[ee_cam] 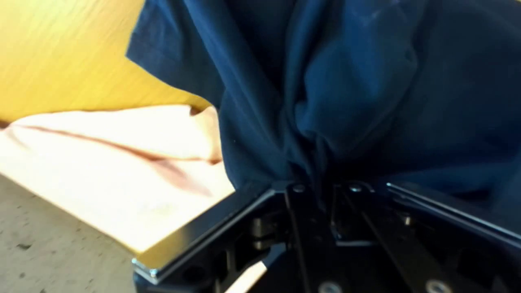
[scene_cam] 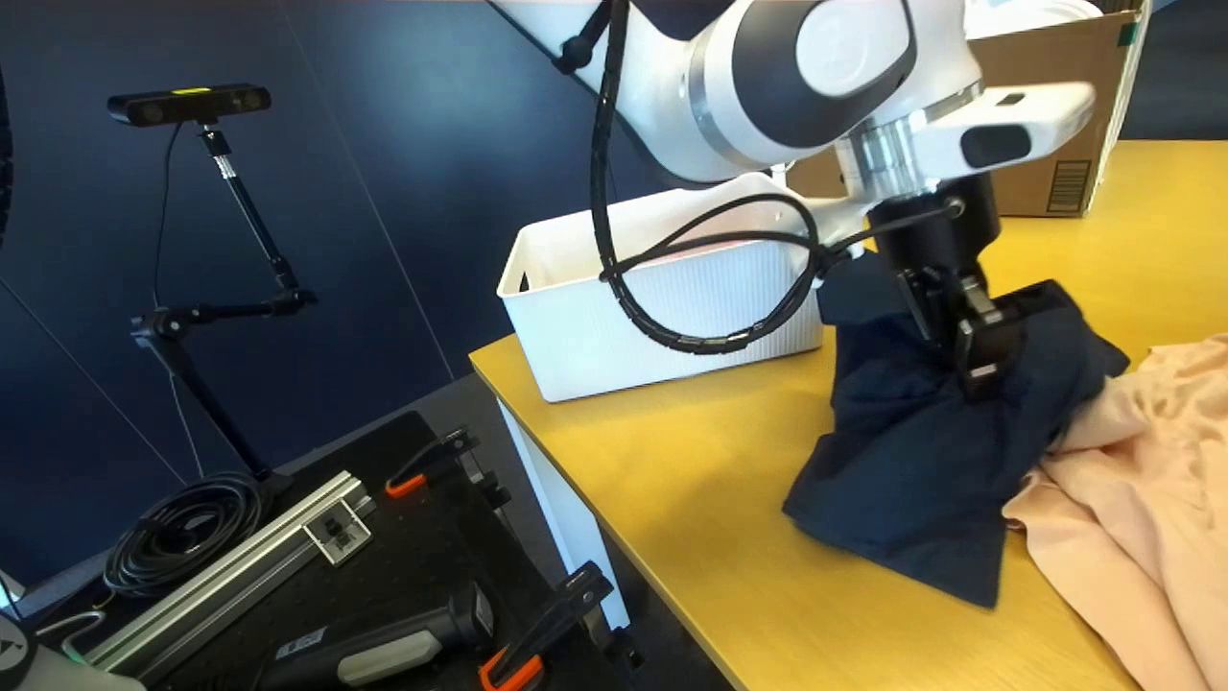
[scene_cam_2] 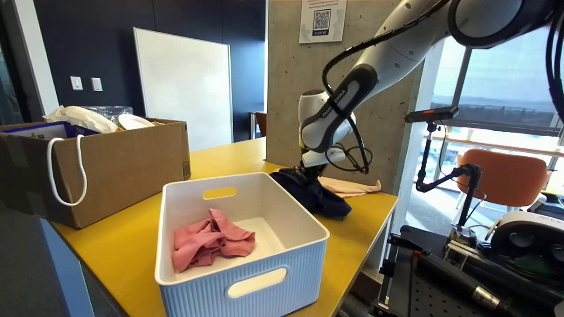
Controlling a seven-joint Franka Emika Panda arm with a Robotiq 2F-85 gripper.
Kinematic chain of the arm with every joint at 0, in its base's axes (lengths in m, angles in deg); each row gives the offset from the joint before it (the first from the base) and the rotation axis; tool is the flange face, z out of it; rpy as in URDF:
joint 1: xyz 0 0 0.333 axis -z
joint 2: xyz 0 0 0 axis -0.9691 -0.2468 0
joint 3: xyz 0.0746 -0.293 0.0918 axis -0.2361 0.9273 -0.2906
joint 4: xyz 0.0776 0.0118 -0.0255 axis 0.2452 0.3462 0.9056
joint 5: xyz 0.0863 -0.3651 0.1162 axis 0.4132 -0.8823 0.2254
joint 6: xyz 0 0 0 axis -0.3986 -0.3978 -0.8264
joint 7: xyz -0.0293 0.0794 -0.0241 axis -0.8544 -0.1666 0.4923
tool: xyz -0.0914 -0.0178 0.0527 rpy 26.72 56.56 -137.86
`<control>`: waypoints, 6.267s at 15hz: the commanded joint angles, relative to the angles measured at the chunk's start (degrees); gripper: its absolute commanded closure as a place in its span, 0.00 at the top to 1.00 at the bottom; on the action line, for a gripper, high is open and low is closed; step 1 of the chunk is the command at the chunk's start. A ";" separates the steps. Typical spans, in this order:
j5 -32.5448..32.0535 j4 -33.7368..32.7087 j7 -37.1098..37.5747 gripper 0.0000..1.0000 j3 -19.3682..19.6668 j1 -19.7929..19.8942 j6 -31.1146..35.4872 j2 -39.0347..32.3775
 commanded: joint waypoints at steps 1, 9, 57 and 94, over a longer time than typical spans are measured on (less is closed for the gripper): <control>-4.83 -0.66 8.33 0.03 6.86 -2.84 -2.94 5.54; -11.94 -1.91 24.33 0.03 8.03 -3.61 0.85 16.27; -0.28 10.07 -0.98 0.03 -20.66 -5.54 5.76 22.75; -2.05 20.57 8.57 0.34 -18.95 -3.54 -4.54 20.62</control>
